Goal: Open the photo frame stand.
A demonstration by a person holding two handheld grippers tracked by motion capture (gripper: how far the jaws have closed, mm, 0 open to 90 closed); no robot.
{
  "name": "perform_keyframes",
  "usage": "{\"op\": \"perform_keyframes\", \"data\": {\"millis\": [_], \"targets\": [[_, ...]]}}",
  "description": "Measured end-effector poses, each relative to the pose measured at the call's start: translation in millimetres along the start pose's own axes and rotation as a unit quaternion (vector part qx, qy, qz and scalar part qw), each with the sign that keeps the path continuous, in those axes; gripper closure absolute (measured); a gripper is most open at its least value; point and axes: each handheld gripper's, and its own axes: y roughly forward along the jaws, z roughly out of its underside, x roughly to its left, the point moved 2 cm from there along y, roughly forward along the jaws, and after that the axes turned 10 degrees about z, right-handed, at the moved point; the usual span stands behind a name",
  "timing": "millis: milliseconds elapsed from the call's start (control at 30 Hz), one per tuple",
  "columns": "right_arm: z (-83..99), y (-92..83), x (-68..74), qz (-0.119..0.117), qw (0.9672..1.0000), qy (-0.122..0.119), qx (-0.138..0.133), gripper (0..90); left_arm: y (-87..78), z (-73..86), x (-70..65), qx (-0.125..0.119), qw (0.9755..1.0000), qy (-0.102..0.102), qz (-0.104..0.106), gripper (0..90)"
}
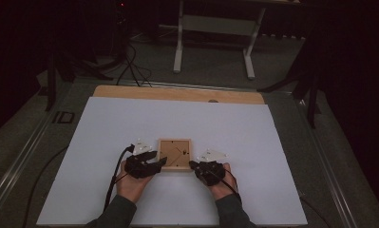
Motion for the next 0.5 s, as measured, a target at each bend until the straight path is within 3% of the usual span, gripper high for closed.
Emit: {"op": "perform_keyframes", "data": {"millis": [267, 500], "targets": [[-0.3, 1.0, -0.1, -0.004, 1.0, 0.003, -0.002, 89.8, 13.6, -2.1, -1.8, 0.028, 0.9995, 0.009, 0.01, 52.9], [-0.4, 1.4, -0.3, -0.005, 1.0, 0.004, -0.002, 89.7, 21.8, -7.3, -6.0, 0.049, 0.9982, 0.035, 0.002, 52.0]]}}
